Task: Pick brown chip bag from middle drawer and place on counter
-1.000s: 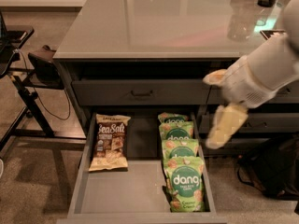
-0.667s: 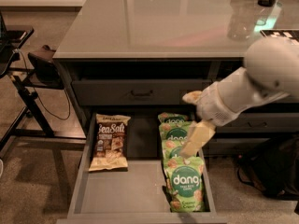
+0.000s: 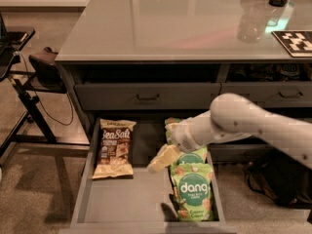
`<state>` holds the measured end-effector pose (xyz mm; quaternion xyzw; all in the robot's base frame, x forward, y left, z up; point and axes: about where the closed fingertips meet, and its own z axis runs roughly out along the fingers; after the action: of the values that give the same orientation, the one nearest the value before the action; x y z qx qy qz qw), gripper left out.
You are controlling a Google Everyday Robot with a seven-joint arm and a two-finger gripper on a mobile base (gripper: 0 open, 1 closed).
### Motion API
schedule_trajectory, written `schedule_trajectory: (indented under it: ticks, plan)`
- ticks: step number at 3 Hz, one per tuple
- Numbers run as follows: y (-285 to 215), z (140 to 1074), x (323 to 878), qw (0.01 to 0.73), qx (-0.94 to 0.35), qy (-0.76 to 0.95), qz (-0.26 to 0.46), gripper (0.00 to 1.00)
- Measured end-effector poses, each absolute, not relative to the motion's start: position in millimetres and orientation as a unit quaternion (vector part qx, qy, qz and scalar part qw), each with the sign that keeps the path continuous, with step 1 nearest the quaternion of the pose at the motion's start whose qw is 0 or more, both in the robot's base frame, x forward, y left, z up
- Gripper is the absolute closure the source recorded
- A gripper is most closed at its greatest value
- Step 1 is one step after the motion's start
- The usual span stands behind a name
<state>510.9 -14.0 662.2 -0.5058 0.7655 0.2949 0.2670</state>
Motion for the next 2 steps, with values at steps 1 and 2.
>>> schedule_trajectory:
  ticks: [1, 2]
  plan:
    - [28, 624, 530, 0.290, -0.467, 0.770, 0.323, 0.00]
    - [65, 596, 557, 0.303, -0.460, 0.774, 0.313, 0.00]
